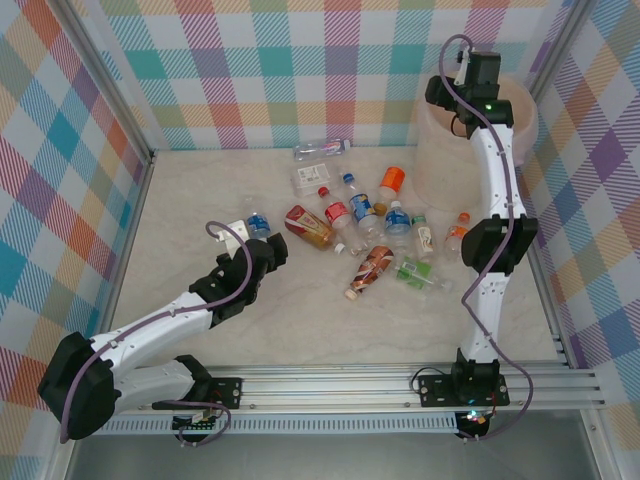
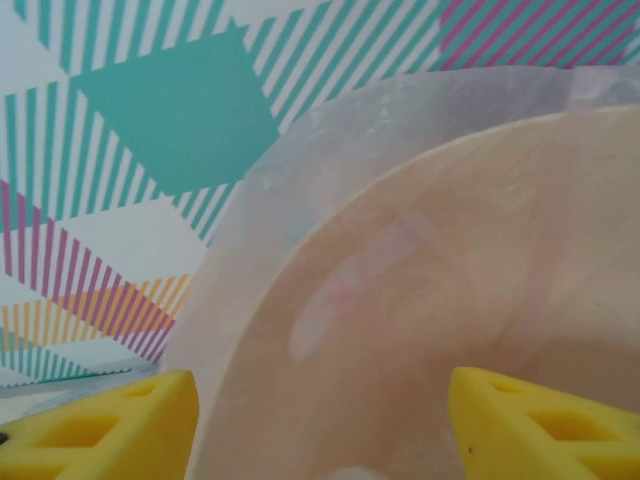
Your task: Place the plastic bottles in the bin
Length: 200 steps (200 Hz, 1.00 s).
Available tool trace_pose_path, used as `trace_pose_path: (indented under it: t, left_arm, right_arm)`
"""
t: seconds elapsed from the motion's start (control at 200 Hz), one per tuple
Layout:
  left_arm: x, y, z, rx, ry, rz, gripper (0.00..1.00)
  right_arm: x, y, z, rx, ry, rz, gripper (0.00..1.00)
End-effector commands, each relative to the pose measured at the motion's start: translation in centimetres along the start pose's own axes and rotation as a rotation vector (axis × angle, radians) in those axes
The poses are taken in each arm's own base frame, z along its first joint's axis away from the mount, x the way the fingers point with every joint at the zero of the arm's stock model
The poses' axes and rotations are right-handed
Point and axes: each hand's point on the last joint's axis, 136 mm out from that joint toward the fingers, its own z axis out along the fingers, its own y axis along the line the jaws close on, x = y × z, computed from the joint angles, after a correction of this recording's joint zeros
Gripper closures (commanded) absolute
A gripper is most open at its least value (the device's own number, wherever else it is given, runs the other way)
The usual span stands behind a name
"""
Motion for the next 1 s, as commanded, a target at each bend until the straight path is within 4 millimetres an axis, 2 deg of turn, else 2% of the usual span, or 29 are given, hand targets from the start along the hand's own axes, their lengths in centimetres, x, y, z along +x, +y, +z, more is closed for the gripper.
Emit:
trace_pose_path:
  t: [0.0, 0.215, 0.305, 0.505, 0.59, 0.75, 0.83, 0.995]
  left_arm:
    - [0.0, 0.7, -0.1, -0.012, 0.002, -0.03, 0.0]
    - [0.2, 0.8, 0.3, -0.012, 0.011, -0.085, 0.0]
    - [0.1, 1.5, 0.4, -0.047, 0.013, -0.125, 0.0]
    - [0.1, 2.8, 0.9, -0.123, 0.018, -0.206, 0.0]
    - [-0.1, 3.3, 0.8, -0.181, 0.039, -0.236, 0.0]
    - [-1.0, 1.8, 0.9, -0.179, 0.07, -0.201, 0.0]
    - [-1.2, 1.0, 1.2, -0.149, 0.072, -0.192, 0.0]
    - [-0.8, -0.5, 2.0, -0.073, 0.089, -0.146, 0.0]
  right_arm:
    - [-3.2, 1.5, -1.9, -0.068, -0.092, -0.007, 0.29]
    - [-4.0, 2.6, -5.7, -0.1, -0.086, -0.027, 0.16]
    - [-3.9, 3.0, -7.6, -0.116, -0.072, -0.027, 0.12]
    - [-2.4, 3.4, -11.8, -0.135, -0.044, 0.025, 0.02]
    - [-1.5, 3.7, -13.8, -0.156, -0.049, 0.053, 0.01]
    - [0.9, 4.2, -18.1, -0.205, -0.092, 0.112, 0.0]
    - [3.0, 3.8, -19.7, -0.203, -0.089, 0.142, 0.0]
    - [8.2, 1.1, -21.6, -0.085, -0.037, 0.218, 0.0]
